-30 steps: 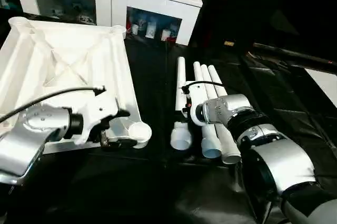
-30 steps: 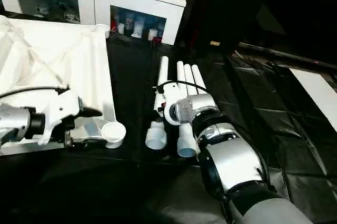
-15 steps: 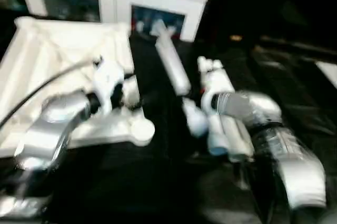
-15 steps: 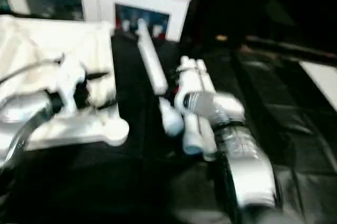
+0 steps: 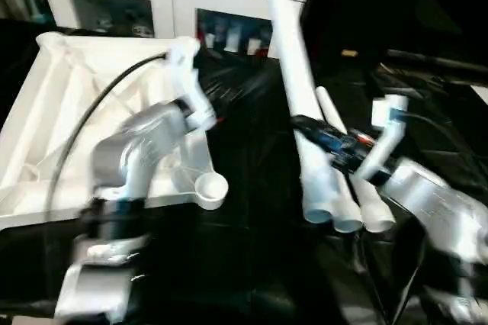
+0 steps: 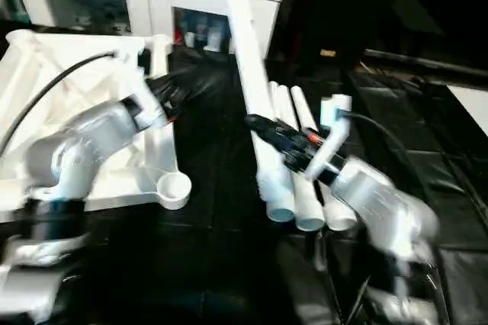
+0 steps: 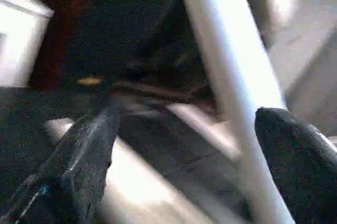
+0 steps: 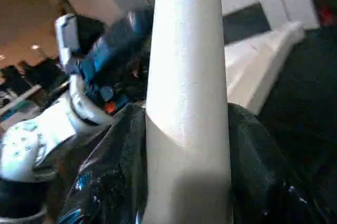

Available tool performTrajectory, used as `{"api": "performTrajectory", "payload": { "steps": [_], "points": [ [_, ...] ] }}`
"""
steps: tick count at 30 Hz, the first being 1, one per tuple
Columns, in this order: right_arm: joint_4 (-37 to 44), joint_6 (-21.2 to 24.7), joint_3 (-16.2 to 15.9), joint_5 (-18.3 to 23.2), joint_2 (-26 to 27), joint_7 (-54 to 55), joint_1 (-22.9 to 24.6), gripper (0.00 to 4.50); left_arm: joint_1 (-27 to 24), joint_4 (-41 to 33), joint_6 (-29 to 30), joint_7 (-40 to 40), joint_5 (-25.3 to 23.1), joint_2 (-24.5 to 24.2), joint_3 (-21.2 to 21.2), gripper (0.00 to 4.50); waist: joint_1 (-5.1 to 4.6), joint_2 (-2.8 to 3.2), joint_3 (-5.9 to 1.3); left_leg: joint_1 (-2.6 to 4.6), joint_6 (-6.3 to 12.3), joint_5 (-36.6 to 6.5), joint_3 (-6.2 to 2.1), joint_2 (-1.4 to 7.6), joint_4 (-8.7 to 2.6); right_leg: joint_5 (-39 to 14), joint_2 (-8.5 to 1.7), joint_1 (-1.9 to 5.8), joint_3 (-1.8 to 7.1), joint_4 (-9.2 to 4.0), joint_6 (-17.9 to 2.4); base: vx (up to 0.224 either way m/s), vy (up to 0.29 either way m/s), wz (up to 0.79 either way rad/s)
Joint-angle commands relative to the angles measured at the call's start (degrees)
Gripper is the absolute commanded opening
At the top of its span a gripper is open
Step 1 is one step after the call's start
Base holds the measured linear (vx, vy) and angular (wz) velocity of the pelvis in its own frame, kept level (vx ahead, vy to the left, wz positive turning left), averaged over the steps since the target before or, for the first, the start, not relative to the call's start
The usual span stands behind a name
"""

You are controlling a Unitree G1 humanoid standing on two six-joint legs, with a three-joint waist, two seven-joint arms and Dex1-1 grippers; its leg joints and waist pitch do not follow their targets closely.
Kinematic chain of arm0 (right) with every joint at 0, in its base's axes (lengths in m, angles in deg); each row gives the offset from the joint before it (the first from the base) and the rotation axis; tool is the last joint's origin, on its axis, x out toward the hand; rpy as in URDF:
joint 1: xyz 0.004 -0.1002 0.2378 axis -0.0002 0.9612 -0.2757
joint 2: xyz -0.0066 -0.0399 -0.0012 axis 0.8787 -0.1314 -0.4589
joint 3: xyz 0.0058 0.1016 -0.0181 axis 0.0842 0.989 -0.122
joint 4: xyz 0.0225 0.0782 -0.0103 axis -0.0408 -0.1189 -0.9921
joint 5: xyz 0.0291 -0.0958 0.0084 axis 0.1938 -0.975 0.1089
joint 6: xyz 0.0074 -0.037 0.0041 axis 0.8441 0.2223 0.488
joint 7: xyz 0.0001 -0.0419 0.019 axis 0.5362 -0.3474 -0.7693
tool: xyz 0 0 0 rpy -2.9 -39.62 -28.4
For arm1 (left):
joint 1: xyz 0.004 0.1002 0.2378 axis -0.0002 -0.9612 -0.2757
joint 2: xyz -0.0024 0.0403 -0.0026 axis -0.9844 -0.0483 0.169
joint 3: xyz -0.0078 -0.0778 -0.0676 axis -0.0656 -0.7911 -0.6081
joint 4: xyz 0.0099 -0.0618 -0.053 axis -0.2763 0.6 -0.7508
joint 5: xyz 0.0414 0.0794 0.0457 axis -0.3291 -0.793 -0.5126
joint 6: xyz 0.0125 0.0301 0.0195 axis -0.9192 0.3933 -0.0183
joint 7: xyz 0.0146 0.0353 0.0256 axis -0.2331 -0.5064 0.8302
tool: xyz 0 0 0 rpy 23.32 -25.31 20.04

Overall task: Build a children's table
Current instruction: Pick table leg

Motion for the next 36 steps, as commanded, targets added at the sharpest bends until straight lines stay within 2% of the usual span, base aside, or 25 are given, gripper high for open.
{"api": "performTrajectory", "payload": {
  "steps": [1,5,8,10,13,14,15,16,19,20,23,24,25,29,32,34,36],
  "points": [
    [2.6,0.7,0.9,1.8,-0.4,0.7,0.1,1.8,1.0,-2.6,3.4,0.1,4.6,1.0,-1.3,4.5,0.25,0.94,-4.38,1.06,-1.14,-9.3,-0.43,1.46,-3.79,-3.6,-4.46,2.69,2.27,-4.67,-11.9,0.0,0.0,0.0],
    [4.5,1.2,0.1,2.6,-0.3,1.6,1.2,1.8,1.0,-4.3,7.8,-0.1,5.6,2.3,-2.0,4.5,0.22,1.01,-4.27,1.22,-1.03,-9.5,-0.42,1.53,-3.89,-7.0,-4.34,2.44,2.32,-5.15,-9.9,0.0,0.0,0.0],
    [5.7,1.8,-0.2,3.4,-0.2,2.5,1.6,1.8,0.3,-5.4,9.5,0.8,7.4,2.2,-1.2,4.5,0.41,1.17,-4.4,1.2,-1.33,-9.0,-0.53,1.55,-3.95,-6.6,-4.31,2.36,2.29,-5.11,-8.9,0.0,0.0,0.0],
    [6.7,1.6,-1.6,2.5,-0.7,3.3,2.0,1.8,-0.2,-6.6,10.8,2.2,10.0,2.3,-1.0,4.5,0.67,1.08,-4.43,1.24,-1.65,-8.6,-0.54,1.64,-3.95,-5.1,-4.27,2.36,2.29,-4.87,-9.0,0.0,0.0,0.0],
    [7.2,-2.3,-6.1,-5.0,-2.0,5.8,1.6,1.8,-0.4,-7.2,11.1,2.7,10.3,2.5,-0.8,4.5,0.66,1.08,-4.32,1.12,-2.2,-8.4,-0.47,1.54,-4.04,-4.9,-4.22,2.34,2.35,-5.06,-8.2,0.0,0.0,0.0],
    [7.6,-3.6,-7.9,-7.7,-1.9,7.9,0.7,1.8,-0.3,-7.2,10.8,3.4,8.8,2.7,-0.7,4.5,0.64,1.11,-4.29,1.1,-2.4,-8.7,-0.49,1.51,-4.07,-5.6,-4.21,2.36,2.39,-5.13,-7.6,0.0,0.0,0.0],
    [7.6,-3.6,-7.9,-7.7,-1.9,7.9,0.7,1.8,-0.3,-7.2,10.8,3.4,8.8,2.7,-0.7,4.5,0.56,1.11,-4.26,1.18,-2.67,-8.8,-0.53,1.54,-4.15,-6.3,-4.16,2.28,2.38,-5.19,-6.9,0.0,0.0,0.0],
    [9.1,-5.6,-11.6,-11.9,-1.9,10.9,-0.9,1.8,0.1,-6.3,9.7,5.7,5.6,3.1,-0.3,4.5,0.49,1.26,-4.21,1.22,-3.16,-9.3,-0.63,1.6,-4.24,-7.4,-4.21,2.22,2.39,-5.34,-6.2,0.0,0.0,0.0],
    [10.3,-6.5,-14.6,-14.5,-1.5,12.8,-2.2,1.8,0.6,-5.0,8.3,8.2,2.8,3.0,0.4,4.5,0.41,1.26,-4.15,1.36,-3.53,-11.2,-0.69,1.6,-4.35,-10.1,-4.27,2.1,2.53,-5.58,-4.8,0.0,0.0,0.0],
    [10.5,-8.1,-16.7,-17.1,-1.5,14.2,-2.7,1.8,1.2,-4.0,7.8,10.3,2.8,3.4,-0.2,4.23,0.44,1.39,-4.2,1.35,-3.63,-11.1,-0.69,1.6,-4.28,-9.6,-4.25,2.05,2.56,-5.51,-4.7,0.0,0.0,0.0],
    [10.5,-12.8,-23.4,-26.2,-3.1,17.6,-3.6,1.8,2.6,-2.4,6.7,15.0,3.4,4.8,-2.3,4.16,0.4,1.27,-4.25,1.24,-4.27,-10.3,-0.76,1.55,-4.27,-7.2,-4.16,2.09,2.53,-5.27,-4.5,0.0,0.0,0.0],
    [10.5,-12.8,-23.4,-26.2,-3.1,17.6,-3.6,1.8,2.6,-2.4,6.7,15.0,3.4,4.8,-2.3,4.01,0.38,1.28,-4.27,1.22,-4.43,-10.2,-0.76,1.54,-4.22,-6.7,-4.13,2.11,2.55,-5.21,-4.6,0.0,0.0,0.0],
    [10.4,-14.3,-25.1,-28.2,-2.8,18.4,-3.5,1.79,3.2,-2.1,5.8,16.2,3.8,5.9,-3.7,3.85,0.35,0.93,-4.32,1.16,-3.95,-9.5,-0.65,1.45,-4.12,-4.6,-4.02,2.27,2.6,-5.02,-4.7,0.0,0.0,0.0],
    [9.7,-15.2,-25.4,-29.7,-1.4,21.3,-3.8,1.79,3.9,-2.0,5.3,18.4,3.6,7.2,-5.5,3.68,0.31,1.0,-4.39,1.12,-3.04,-8.5,-0.59,1.42,-3.95,-1.2,-4.01,2.29,2.57,-4.66,-5.5,0.0,0.0,0.0],
    [8.9,-16.5,-25.9,-31.3,-1.1,22.6,-4.2,1.79,4.2,-1.6,5.1,20.1,4.6,7.3,-6.3,3.35,0.27,1.07,-4.33,1.17,-3.12,-9.3,-0.6,1.4,-3.98,-2.2,-4.02,2.29,2.56,-4.75,-5.4,0.0,0.0,0.0],
    [8.1,-17.7,-26.2,-32.7,-0.8,23.3,-4.8,1.79,4.4,-1.4,5.1,20.3,4.9,7.1,-6.3,3.3,0.18,1.0,-4.22,1.18,-3.19,-9.9,-0.57,1.33,-4.03,-3.6,-3.96,2.24,2.57,-4.92,-5.0,0.0,0.0,0.0],
    [7.8,-17.9,-26.2,-32.8,-0.7,23.3,-4.9,1.79,4.4,-1.4,5.1,20.1,5.0,7.1,-6.3,3.01,0.11,1.06,-4.26,1.23,-3.2,-10.4,-0.61,1.38,-4.05,-4.4,-3.93,2.19,2.58,-4.91,-4.7,0.0,0.0,0.0]
  ]
}}
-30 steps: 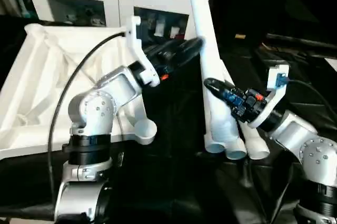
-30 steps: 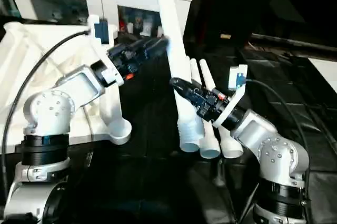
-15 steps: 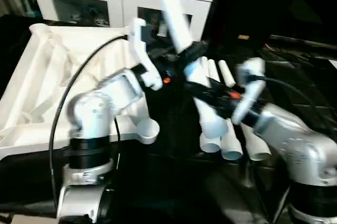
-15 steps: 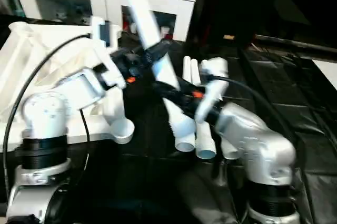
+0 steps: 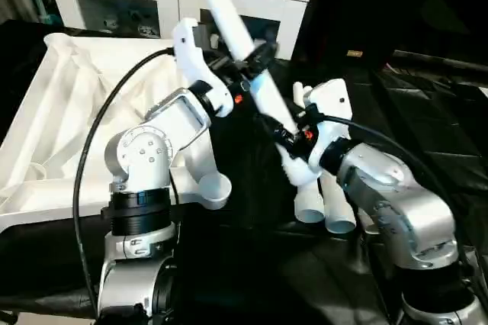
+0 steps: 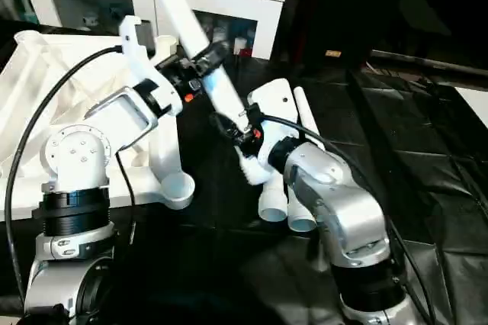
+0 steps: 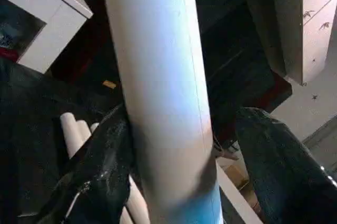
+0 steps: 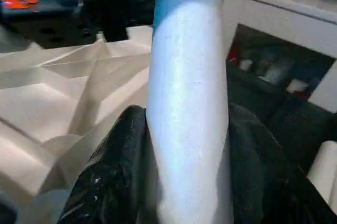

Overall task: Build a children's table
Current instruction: Pick table leg

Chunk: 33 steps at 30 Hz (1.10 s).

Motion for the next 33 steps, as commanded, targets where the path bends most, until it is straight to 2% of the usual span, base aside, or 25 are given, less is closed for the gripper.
{"api": "performTrajectory", "payload": {
  "steps": [1,7,12,13,14,18,20,21,22,24,25,26,29,30,32,33],
  "points": [
    [-0.1,-1.5,0.2,-0.8,0.0,0.6,-1.0,1.79,1.6,0.4,-0.2,0.1,1.0,0.7,0.3,3.01,-0.46,0.83,-4.14,1.48,-3.14,-10.5,-0.6,1.42,-4.01,-4.5,-3.91,2.19,2.55,-4.72,-5.0,0.0,0.0,0.0],
    [-0.2,-2.2,-0.8,-1.8,0.0,0.7,-1.1,1.79,1.0,-0.4,0.0,-0.8,1.1,1.0,1.7,2.44,-0.43,1.1,-4.27,1.42,-3.12,-9.4,-0.62,1.38,-3.92,-0.8,-3.85,2.37,2.55,-4.36,-5.4,0.0,0.0,0.0],
    [-0.2,-2.5,-0.9,-2.3,0.2,0.4,-1.0,1.79,0.9,-0.5,0.0,-1.6,1.5,0.7,2.2,2.09,-0.47,1.11,-4.26,1.48,-3.12,-9.9,-0.62,1.38,-3.95,-1.1,-3.84,2.39,2.54,-4.4,-5.6,0.0,0.0,0.0],
    [-0.3,-2.6,-0.9,-2.4,0.2,0.4,-1.0,1.79,1.0,-0.3,0.0,-1.8,1.7,0.7,2.1,1.95,-0.51,1.43,-4.29,1.54,-3.33,-10.2,-0.68,1.43,-3.96,-1.1,-3.82,2.35,2.53,-4.37,-5.6,0.0,0.0,0.0],
    [-0.3,-2.7,-0.9,-2.5,0.2,0.4,-1.0,1.79,1.1,-0.3,0.0,-1.9,1.7,0.6,2.0,1.91,-0.54,1.23,-4.29,1.51,-3.36,-10.2,-0.67,1.42,-3.95,-1.0,-3.82,2.39,2.53,-4.4,-5.6,0.0,0.0,0.0],
    [-0.7,-4.3,-1.0,-3.2,0.0,0.1,-1.1,1.79,1.6,0.3,-0.9,-2.7,1.5,0.2,1.9,1.83,-0.52,1.2,-4.3,1.48,-3.33,-10.2,-0.65,1.39,-3.94,-0.9,-3.85,2.46,2.55,-4.35,-5.7,0.0,0.0,0.0],
    [-1.5,-5.7,-0.2,-2.0,0.6,-0.8,-1.2,1.79,1.7,0.7,-2.3,-4.2,0.7,-0.6,2.3,1.83,-0.54,1.22,-4.31,1.47,-3.07,-10.1,-0.61,1.31,-3.9,-0.8,-3.83,2.42,2.56,-4.4,-5.7,0.0,0.0,0.0],
    [-1.5,-5.6,-0.1,-1.7,0.7,-0.9,-1.2,2.14,1.7,0.8,-2.3,-4.3,0.7,-0.6,2.3,1.83,-0.59,1.24,-4.3,1.5,-3.15,-10.2,-0.62,1.37,-3.93,-1.0,-3.82,2.4,2.54,-4.39,-5.8,0.0,0.0,0.0],
    [-1.2,-4.1,2.3,2.2,1.9,-2.2,-1.3,2.49,1.9,1.2,-3.0,-5.5,0.2,-1.4,2.7,1.82,-0.69,1.4,-4.37,1.52,-2.79,-10.3,-0.62,1.33,-3.92,-0.4,-3.76,2.39,2.58,-4.29,-5.9,0.0,0.0,0.0],
    [-0.8,-2.7,3.8,4.5,2.2,-3.2,-1.4,2.49,2.0,1.4,-3.3,-6.6,0.0,-1.9,3.1,1.82,-0.68,1.29,-4.37,1.6,-2.37,-10.5,-0.64,1.38,-3.96,-0.3,-3.77,2.42,2.5,-4.28,-6.2,0.0,0.0,0.0],
    [-0.5,-1.0,4.9,6.4,1.2,-4.9,-1.5,2.59,2.4,1.9,-3.7,-8.6,-0.2,-3.1,3.9,1.82,-0.65,1.29,-4.36,1.6,-2.28,-10.5,-0.68,1.4,-3.98,-0.4,-3.76,2.43,2.47,-4.26,-6.2,0.0,0.0,0.0],
    [-0.6,-0.7,5.4,6.9,0.1,-6.2,-1.5,2.88,2.7,2.1,-3.7,-10.2,-0.2,-3.9,4.4,1.8,-0.61,1.35,-4.4,1.68,-2.32,-10.3,-0.66,1.44,-3.96,-0.2,-3.76,2.44,2.48,-4.23,-6.1,0.0,0.0,0.0],
    [-1.1,0.8,7.2,9.1,-2.0,-8.7,-1.8,2.96,3.2,2.6,-3.7,-13.4,-0.3,-5.7,5.6,1.79,-0.38,1.35,-4.35,1.55,-2.52,-9.0,-0.54,1.42,-3.9,1.3,-3.76,2.54,2.56,-4.06,-6.4,0.0,0.0,0.0],
    [-1.5,3.3,9.6,12.4,-3.0,-10.3,-2.2,2.96,3.6,2.9,-3.2,-15.9,0.1,-6.9,6.5,1.79,-0.42,1.2,-4.38,1.54,-2.25,-8.9,-0.5,1.22,-3.85,1.4,-3.76,2.66,2.51,-4.08,-6.9,0.0,0.0,0.0],
    [-1.8,5.7,11.7,15.7,-4.1,-12.2,-2.4,2.96,4.0,3.1,-3.4,-18.5,0.0,-8.2,7.8,1.79,-0.33,1.22,-4.37,1.56,-1.95,-8.9,-0.47,1.36,-3.83,0.8,-3.84,2.64,2.49,-4.07,-7.6,0.0,0.0,0.0],
    [-1.7,7.6,12.6,17.4,-5.2,-13.6,-2.3,2.96,4.3,3.1,-2.8,-20.0,0.6,-8.8,8.1,1.79,-0.27,1.02,-4.41,1.6,-1.81,-8.8,-0.43,1.35,-3.81,0.5,-3.87,2.67,2.5,-4.15,-7.8,0.0,0.0,0.0]
  ]
}}
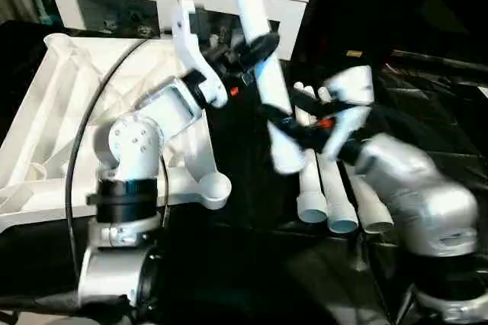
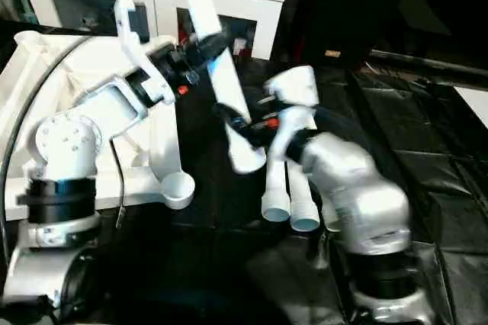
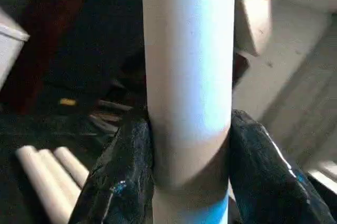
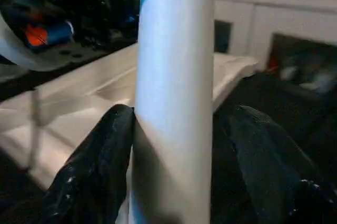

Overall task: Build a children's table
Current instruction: Pick table leg

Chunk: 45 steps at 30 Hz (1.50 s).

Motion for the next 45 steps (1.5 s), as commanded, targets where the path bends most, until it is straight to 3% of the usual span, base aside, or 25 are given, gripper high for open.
{"api": "performTrajectory", "payload": {
  "steps": [1,4,8,12,16,17,27,29,30,31,35,39,41,43,45],
  "points": [
    [-0.2,3.8,3.2,3.9,-2.2,-2.6,-0.8,2.96,2.0,-0.1,1.0,-3.6,1.2,-0.7,1.8,1.79,-0.18,1.07,-4.52,1.57,-1.72,-8.4,-0.45,1.44,-3.79,0.6,-3.89,2.67,2.46,-4.05,-8.0,0.0,0.0,0.0],
    [-0.6,9.0,6.0,10.2,-4.3,-5.3,-0.6,2.96,3.3,0.4,2.4,-8.7,2.9,-2.6,2.7,1.79,-0.01,0.92,-4.46,1.47,-1.55,-8.2,-0.37,1.36,-3.7,-0.5,-4.05,2.71,2.43,-4.16,-9.1,0.0,0.0,0.0],
    [-1.3,10.9,7.2,12.4,-4.5,-6.0,-0.7,2.96,3.5,0.2,3.2,-11.5,3.8,-3.6,3.4,1.79,-0.07,1.05,-4.46,1.36,-1.87,-8.0,-0.36,1.38,-3.73,-1.1,-4.1,2.67,2.36,-4.17,-9.8,0.0,0.0,0.0],
    [-1.9,12.8,6.1,12.2,-6.5,-7.3,-0.2,2.96,3.8,-0.2,4.5,-14.6,6.2,-4.0,3.3,1.79,0.15,1.14,-4.5,1.43,-2.37,-8.1,-0.38,1.47,-3.76,-2.2,-4.16,2.66,2.36,-4.22,-9.8,0.0,0.0,0.0],
    [-1.1,13.8,3.0,11.7,-9.0,-9.3,1.2,2.96,4.2,0.1,4.8,-16.2,7.2,-4.2,3.2,1.79,0.34,1.11,-4.45,1.43,-2.41,-8.1,-0.35,1.46,-3.75,-1.5,-4.16,2.71,2.38,-4.28,-10.1,0.0,0.0,0.0],
    [-1.0,13.8,2.8,11.8,-9.1,-9.4,1.4,2.67,4.2,0.2,4.8,-16.3,7.3,-4.2,3.2,1.79,0.35,1.06,-4.49,1.38,-2.38,-8.0,-0.33,1.44,-3.73,-1.6,-4.22,2.77,2.38,-4.27,-10.2,0.0,0.0,0.0],
    [-1.5,12.8,2.4,12.2,-8.1,-8.1,1.0,2.01,4.0,0.9,5.2,-16.3,7.9,-4.1,2.1,1.77,0.36,0.92,-4.5,1.31,-2.29,-7.9,-0.39,1.49,-3.73,-2.7,-4.27,2.69,2.35,-4.25,-10.1,0.0,0.0,0.0],
    [-1.9,10.3,1.9,9.6,-6.3,-5.0,0.7,1.98,4.0,2.4,4.1,-12.2,3.8,-4.2,3.6,1.77,0.32,1.03,-4.49,1.33,-2.42,-8.0,-0.44,1.54,-3.8,-2.7,-4.27,2.6,2.31,-4.25,-10.1,0.0,0.0,0.0],
    [-1.9,9.5,1.5,8.7,-6.0,-4.4,0.7,1.96,4.2,3.0,4.1,-11.0,3.1,-4.0,3.6,2.33,0.24,1.06,-4.47,1.32,-2.65,-8.3,-0.43,1.59,-3.81,-3.0,-4.3,2.49,2.33,-4.29,-9.9,0.0,0.0,0.0],
    [-2.0,8.2,0.7,7.1,-5.5,-3.2,0.7,1.95,4.4,4.1,4.2,-9.2,2.4,-3.6,3.4,2.47,0.21,1.16,-4.48,1.38,-3.09,-8.8,-0.4,1.51,-3.74,-3.6,-4.28,2.48,2.35,-4.43,-9.6,0.0,0.0,0.0],
    [-1.4,4.8,-4.0,1.7,-1.4,2.4,1.1,1.89,2.5,2.3,-1.1,-0.7,-5.8,-1.0,6.7,2.69,0.09,1.32,-4.53,1.39,-3.84,-8.9,-0.65,1.62,-3.96,-3.3,-4.37,2.63,2.37,-4.42,-8.7,0.0,0.0,0.0],
    [-2.2,2.9,-5.3,-1.4,1.5,7.1,0.5,1.88,0.2,0.2,-2.5,3.2,-9.2,0.5,9.3,3.03,-0.07,1.38,-4.59,1.3,-3.74,-8.0,-0.67,1.69,-3.98,0.1,-4.32,2.68,2.39,-4.06,-8.5,0.0,0.0,0.0],
    [-3.0,1.9,-5.5,-2.7,3.3,9.5,-0.1,1.88,-0.9,-0.8,-2.2,5.5,-9.4,1.8,9.5,3.07,-0.13,1.42,-4.66,1.28,-3.7,-7.8,-0.59,1.49,-3.88,0.1,-4.19,2.77,2.4,-4.02,-8.6,0.0,0.0,0.0],
    [-3.4,1.2,-5.6,-3.4,4.5,10.7,-0.6,1.88,-1.0,-0.9,-1.9,9.3,-9.7,3.4,8.2,2.74,-0.22,1.44,-4.55,1.29,-3.85,-8.8,-0.56,1.49,-3.89,-0.7,-4.16,2.6,2.44,-4.16,-8.6,0.0,0.0,0.0],
    [-3.6,1.0,-5.6,-3.7,4.9,11.2,-0.8,1.88,-0.7,-0.6,-2.0,11.0,-10.1,3.8,7.4,2.68,-0.24,1.29,-4.47,1.45,-3.75,-9.9,-0.65,1.57,-3.99,-2.5,-4.18,2.59,2.42,-4.35,-7.7,0.0,0.0,0.0]
  ]
}}
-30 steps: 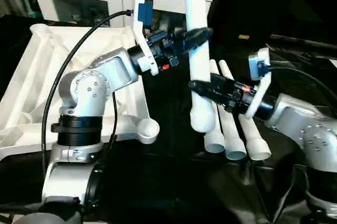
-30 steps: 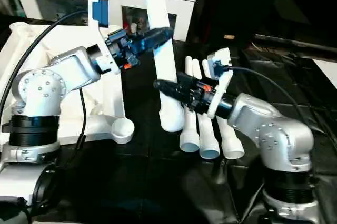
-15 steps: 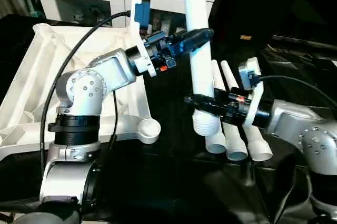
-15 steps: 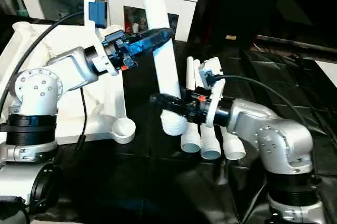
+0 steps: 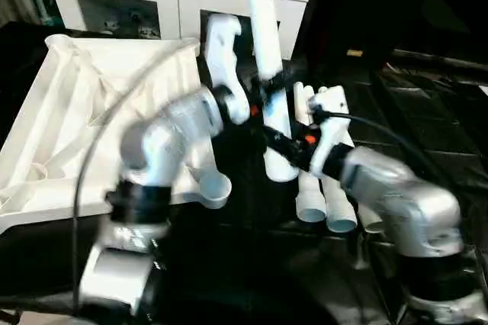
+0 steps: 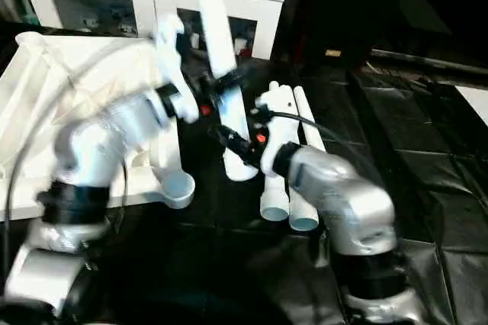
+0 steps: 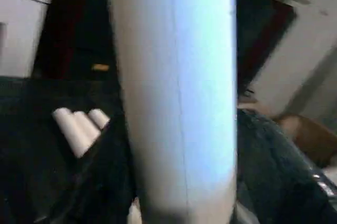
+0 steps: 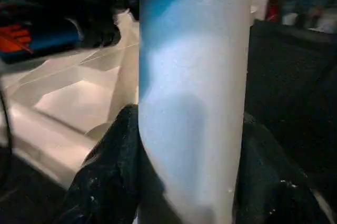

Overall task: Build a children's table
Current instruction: Pick table leg

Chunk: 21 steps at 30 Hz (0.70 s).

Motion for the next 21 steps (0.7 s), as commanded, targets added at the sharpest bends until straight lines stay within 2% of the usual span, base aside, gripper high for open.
{"api": "performTrajectory", "payload": {
  "steps": [1,3,5,7,10,11,12,15,17,18,19,21],
  "points": [
    [-0.2,-1.4,0.8,-0.8,0.3,1.3,-1.6,1.88,1.4,-0.5,-0.6,2.8,-0.9,0.8,-1.7,2.56,-0.38,0.97,-4.42,1.42,-3.69,-10.1,-0.63,1.49,-4.01,-2.8,-4.08,2.58,2.47,-4.45,-7.4,0.0,0.0,0.0],
    [-0.3,-1.7,0.8,-1.2,0.6,1.7,-1.7,1.88,1.5,-0.3,-1.3,3.4,-0.9,1.2,-2.4,2.28,-0.46,1.04,-4.41,1.44,-3.7,-10.3,-0.69,1.49,-4.04,-3.3,-4.11,2.5,2.46,-4.55,-7.0,0.0,0.0,0.0],
    [-0.6,-2.1,0.8,-2.1,0.9,2.6,-2.0,1.88,1.4,-0.5,-1.8,3.5,-0.3,1.3,-3.5,2.24,-0.38,0.95,-4.44,1.4,-3.72,-9.4,-0.61,1.44,-3.95,-2.4,-4.06,2.45,2.5,-4.43,-6.7,0.0,0.0,0.0],
    [-0.7,-2.4,0.8,-2.5,0.9,2.6,-1.9,1.88,1.2,-1.1,-1.4,3.3,0.7,1.4,-4.0,1.99,-0.3,0.87,-4.49,1.39,-3.48,-8.9,-0.62,1.42,-3.95,-1.1,-4.01,2.48,2.48,-4.29,-6.5,0.0,0.0,0.0],
    [-0.8,-2.1,0.9,-1.5,0.5,0.9,-1.6,1.88,1.0,-1.8,-1.0,3.2,1.5,1.4,-4.2,1.94,-0.3,0.88,-4.46,1.33,-3.33,-8.9,-0.61,1.37,-3.96,-0.5,-3.97,2.53,2.44,-4.23,-6.6,0.0,0.0,0.0],
    [-0.8,-1.8,1.0,-0.9,0.3,0.0,-1.5,2.23,0.9,-2.0,-0.9,3.0,1.7,1.4,-4.2,1.88,-0.27,0.91,-4.47,1.33,-3.29,-9.0,-0.61,1.37,-3.94,-0.6,-4.0,2.56,2.45,-4.23,-6.5,0.0,0.0,0.0],
    [-0.6,-0.8,1.8,0.9,-0.1,-1.7,-1.1,2.58,0.9,-2.1,-0.9,2.3,2.0,1.4,-4.2,1.87,-0.25,0.88,-4.46,1.36,-3.23,-9.2,-0.6,1.39,-3.95,-0.9,-4.03,2.57,2.46,-4.3,-6.5,0.0,0.0,0.0],
    [1.2,2.1,4.2,5.7,-2.6,-6.5,-0.3,2.64,0.8,-2.8,0.0,-1.1,3.3,0.3,-3.5,1.87,-0.13,0.81,-4.39,1.36,-2.54,-9.8,-0.6,1.38,-3.95,-1.6,-3.99,2.69,2.46,-4.43,-6.4,0.0,0.0,0.0],
    [1.9,3.7,5.8,7.9,-4.6,-8.8,-0.1,2.93,0.8,-3.6,1.5,-4.3,4.9,-0.7,-2.7,1.86,-0.03,0.82,-4.38,1.4,-2.28,-9.4,-0.53,1.39,-3.87,-1.6,-3.96,2.62,2.49,-4.42,-6.3,0.0,0.0,0.0],
    [1.9,4.8,6.8,9.3,-5.7,-10.1,-0.1,2.93,0.9,-4.0,2.5,-6.0,6.2,-1.1,-2.5,1.86,0.01,0.73,-4.41,1.32,-2.14,-8.9,-0.5,1.27,-3.82,-1.4,-3.97,2.68,2.43,-4.34,-6.8,0.0,0.0,0.0],
    [1.8,7.5,9.6,13.3,-7.6,-13.1,0.2,3.01,1.1,-4.7,4.9,-9.3,9.3,-2.0,-2.3,1.86,-0.04,0.68,-4.39,1.27,-2.05,-8.5,-0.46,1.28,-3.78,-1.3,-3.94,2.66,2.42,-4.26,-7.4,0.0,0.0,0.0],
    [1.8,8.6,10.8,15.1,-8.1,-14.1,0.3,3.03,1.3,-4.9,5.5,-10.3,10.0,-2.3,-2.2,1.86,0.17,0.64,-4.36,1.23,-1.68,-8.5,-0.44,1.32,-3.74,-1.6,-3.99,2.65,2.39,-4.3,-8.2,0.0,0.0,0.0]
  ]
}}
